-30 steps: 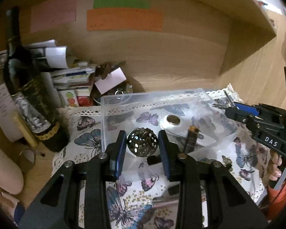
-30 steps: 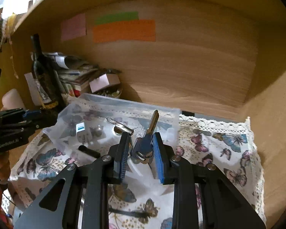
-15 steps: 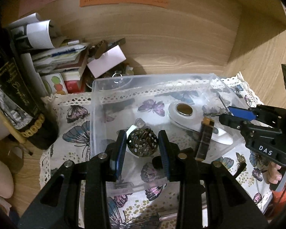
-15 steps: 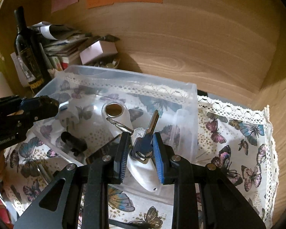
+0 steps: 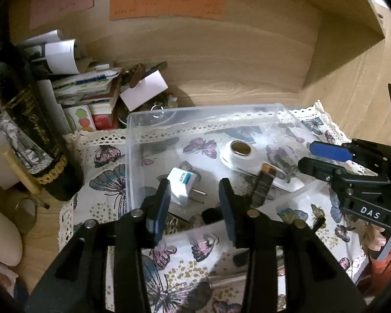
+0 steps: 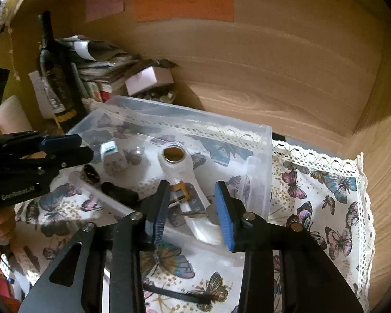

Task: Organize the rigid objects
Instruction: 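Carry the mesh ball and keys into the clear box and release both, then grasp the silver metal tube with the left tool while the right tool grasps the black USB adapter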

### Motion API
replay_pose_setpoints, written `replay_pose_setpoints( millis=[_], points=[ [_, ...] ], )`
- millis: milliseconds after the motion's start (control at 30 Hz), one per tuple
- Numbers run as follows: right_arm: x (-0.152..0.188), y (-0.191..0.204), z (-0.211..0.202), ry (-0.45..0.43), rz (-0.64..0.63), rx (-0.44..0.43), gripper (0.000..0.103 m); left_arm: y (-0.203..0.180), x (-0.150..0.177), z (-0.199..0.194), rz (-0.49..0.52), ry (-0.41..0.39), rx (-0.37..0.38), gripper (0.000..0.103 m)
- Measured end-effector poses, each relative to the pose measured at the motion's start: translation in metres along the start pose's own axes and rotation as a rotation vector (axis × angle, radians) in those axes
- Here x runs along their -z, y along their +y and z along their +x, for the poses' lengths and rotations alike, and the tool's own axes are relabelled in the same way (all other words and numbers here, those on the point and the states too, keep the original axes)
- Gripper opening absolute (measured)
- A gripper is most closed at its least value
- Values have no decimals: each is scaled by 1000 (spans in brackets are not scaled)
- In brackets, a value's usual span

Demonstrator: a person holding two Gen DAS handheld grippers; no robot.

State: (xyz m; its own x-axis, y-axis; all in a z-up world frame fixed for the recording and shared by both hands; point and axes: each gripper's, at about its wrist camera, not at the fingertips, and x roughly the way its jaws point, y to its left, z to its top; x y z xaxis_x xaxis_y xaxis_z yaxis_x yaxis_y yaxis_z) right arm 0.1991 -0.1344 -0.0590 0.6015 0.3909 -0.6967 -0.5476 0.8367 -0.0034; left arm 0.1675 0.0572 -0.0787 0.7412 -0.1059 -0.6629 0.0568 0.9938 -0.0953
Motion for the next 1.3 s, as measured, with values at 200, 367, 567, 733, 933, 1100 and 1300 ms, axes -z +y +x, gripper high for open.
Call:
replay_pose_setpoints(
  millis=[200, 367, 567, 733, 933, 1100, 1300],
  points=[
    [7, 17, -20, -27, -34, -25, 38, -4, 7, -23, 7, -44, -4, 63],
    [17, 25, -27, -30, -43, -37, 43, -11, 23, -36, 12, -43, -3, 77],
    [32, 18, -34, -15, -8, -39, 49, -34, 47, -28, 75, 5, 19, 92],
    [44, 6, -37, 6, 26, -31, 49, -58, 60, 0, 140, 106, 90, 92],
    [53, -4, -39, 26, 54, -24, 49, -67, 73, 27, 137, 230, 154, 92],
    [56, -5, -38, 36, 55, -26, 49, -65, 87, 18, 143, 231, 139, 69],
    [52, 2, -28, 53, 50, -55, 49, -58, 105, -5, 174, 204, 130, 18]
  ],
)
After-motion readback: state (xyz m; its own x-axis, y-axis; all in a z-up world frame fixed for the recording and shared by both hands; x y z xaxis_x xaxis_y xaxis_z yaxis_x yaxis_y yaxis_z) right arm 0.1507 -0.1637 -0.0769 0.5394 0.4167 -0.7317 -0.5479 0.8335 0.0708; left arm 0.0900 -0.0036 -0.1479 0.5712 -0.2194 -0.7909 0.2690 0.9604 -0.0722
